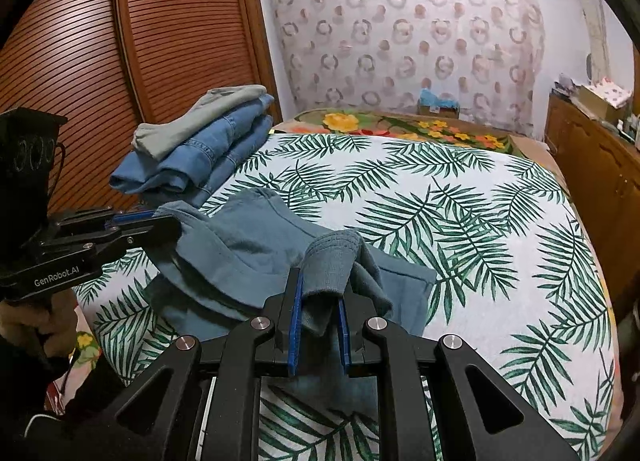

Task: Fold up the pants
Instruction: 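Open both grippers to release the folded shorts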

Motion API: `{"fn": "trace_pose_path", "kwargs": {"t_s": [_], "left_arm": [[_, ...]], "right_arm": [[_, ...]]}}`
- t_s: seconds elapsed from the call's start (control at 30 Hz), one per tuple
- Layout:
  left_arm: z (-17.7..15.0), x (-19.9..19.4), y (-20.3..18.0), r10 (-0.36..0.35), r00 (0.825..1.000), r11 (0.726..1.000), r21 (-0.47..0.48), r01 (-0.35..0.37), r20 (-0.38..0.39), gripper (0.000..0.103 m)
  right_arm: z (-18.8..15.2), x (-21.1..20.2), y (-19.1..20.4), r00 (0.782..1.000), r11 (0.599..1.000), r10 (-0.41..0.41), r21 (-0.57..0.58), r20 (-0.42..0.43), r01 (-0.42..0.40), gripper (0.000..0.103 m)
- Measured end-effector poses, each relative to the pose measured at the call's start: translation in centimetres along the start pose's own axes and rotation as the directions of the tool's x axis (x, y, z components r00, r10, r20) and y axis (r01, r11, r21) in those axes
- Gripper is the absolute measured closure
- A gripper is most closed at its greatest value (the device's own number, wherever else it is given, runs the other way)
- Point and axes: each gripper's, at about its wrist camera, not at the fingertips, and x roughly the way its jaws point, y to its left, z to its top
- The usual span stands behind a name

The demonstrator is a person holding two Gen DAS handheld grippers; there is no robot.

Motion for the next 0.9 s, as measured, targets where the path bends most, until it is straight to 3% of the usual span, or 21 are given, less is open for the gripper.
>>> {"fn": "trace_pose_path", "kwargs": {"t_s": [0.1, 0.2, 0.27, 0.43, 0.5, 0.53, 0.7, 0.9], "left_arm": [[0.2, 0.2, 0.2, 0.005, 1.000, 1.000, 0.000, -0.005, -0.003, 0.088], [0.1, 0.0, 0.3, 0.005, 1.000, 1.000, -0.008, -0.005, 0.007, 0.078], [-0.1, 0.0, 0.4, 0.011, 1.000, 1.000, -0.010, -0.011, 0.004, 0.057], [-0.9, 0.0, 0.5, 0.017, 1.000, 1.000, -0.006, -0.017, -0.012, 0.037], [-1.3, -0.2, 0.6, 0.021, 1.000, 1.000, -0.013, -0.022, -0.010, 0.036], [-1.5, -0.4, 0.7, 0.022, 1.000, 1.000, -0.018, -0.022, -0.015, 0.036], [-2.8, -1.0, 0.7, 0.012, 0.999, 1.000, -0.019, -0.013, -0.030, 0.036], [-3.9, -1.4, 0.7, 0.009, 0.999, 1.000, -0.012, -0.010, -0.037, 0.036]], "right_arm": [[0.3, 0.3, -0.1, 1.000, 1.000, -0.004, 0.002, 0.001, 0.004, 0.088], [0.4, 0.7, -0.3, 1.000, 1.000, -0.009, 0.009, 0.000, 0.009, 0.088], [0.2, 1.1, -0.3, 1.000, 1.000, -0.010, 0.015, -0.007, 0.010, 0.088], [-0.2, 1.6, -0.3, 1.000, 1.000, -0.020, 0.023, -0.021, 0.020, 0.088], [-0.2, 1.5, -0.4, 1.000, 0.999, -0.018, 0.033, -0.020, 0.018, 0.087], [-0.2, 1.5, -0.5, 1.000, 0.999, -0.020, 0.036, -0.020, 0.021, 0.081], [-0.2, 1.0, -0.6, 0.999, 0.999, -0.038, 0.032, -0.024, 0.039, 0.073], [-1.0, -1.5, -1.3, 0.998, 0.998, -0.060, 0.021, -0.021, 0.060, 0.071]]}}
